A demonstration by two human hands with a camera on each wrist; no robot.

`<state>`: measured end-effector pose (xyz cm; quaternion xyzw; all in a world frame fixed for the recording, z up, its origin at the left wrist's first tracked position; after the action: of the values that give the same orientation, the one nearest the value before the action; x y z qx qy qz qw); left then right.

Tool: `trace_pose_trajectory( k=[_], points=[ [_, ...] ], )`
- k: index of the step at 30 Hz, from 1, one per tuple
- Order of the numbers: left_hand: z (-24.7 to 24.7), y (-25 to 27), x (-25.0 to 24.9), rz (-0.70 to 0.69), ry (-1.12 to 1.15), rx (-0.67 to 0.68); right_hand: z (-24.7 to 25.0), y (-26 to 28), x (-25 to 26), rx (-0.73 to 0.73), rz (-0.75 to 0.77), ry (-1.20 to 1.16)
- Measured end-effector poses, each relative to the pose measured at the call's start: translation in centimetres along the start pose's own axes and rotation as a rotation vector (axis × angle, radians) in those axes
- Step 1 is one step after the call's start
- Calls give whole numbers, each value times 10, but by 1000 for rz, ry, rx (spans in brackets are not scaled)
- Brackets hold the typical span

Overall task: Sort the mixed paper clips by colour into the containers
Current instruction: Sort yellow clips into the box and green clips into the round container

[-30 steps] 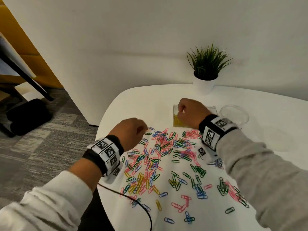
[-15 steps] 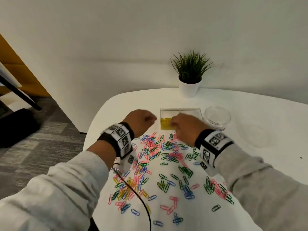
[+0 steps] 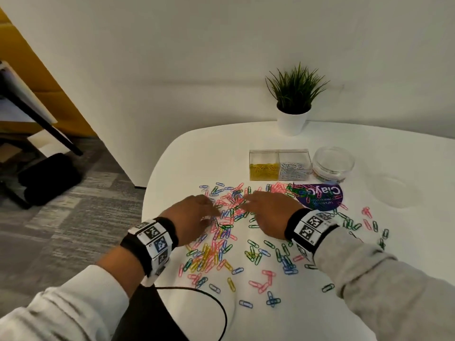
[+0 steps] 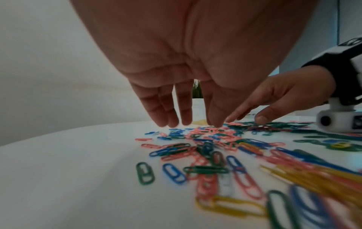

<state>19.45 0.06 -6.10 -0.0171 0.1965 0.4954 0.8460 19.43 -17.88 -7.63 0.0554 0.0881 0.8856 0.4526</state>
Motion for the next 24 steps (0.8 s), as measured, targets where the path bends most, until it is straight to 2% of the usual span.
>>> trace_pose_trajectory(
  k=[2, 4, 7, 11, 14, 18, 24],
  points=[
    [-7, 12, -6, -29, -25, 65, -5, 1, 14, 52, 62, 31],
    [-11, 22, -2, -13, -55, 93, -3, 2, 20, 64, 55, 87],
    [-5, 32, 13, 67, -36, 49, 9, 3, 36, -16, 52, 103],
    [-2, 44, 19, 75, -12, 29, 3, 1, 64, 42, 140, 44],
    [-6, 54, 32, 137, 22, 51, 0, 0, 54, 44, 109, 26],
    [-1, 65, 53, 209, 62, -3, 5, -2, 46, -43, 44, -23],
    [-3, 76, 50, 182, 98, 19, 10, -15, 71, -69, 114, -14]
  ],
)
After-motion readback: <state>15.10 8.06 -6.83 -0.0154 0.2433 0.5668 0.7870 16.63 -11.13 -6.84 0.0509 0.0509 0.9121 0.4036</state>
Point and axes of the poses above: each hand's wrist, its own y-axis away from the middle knuckle, its own z-axis out of the back of the hand, x = y × z, the point moved 8 cm from there along -y, towards the middle knuckle, and after that the axes turned 7 degrees about y, right-handed, at the moved point
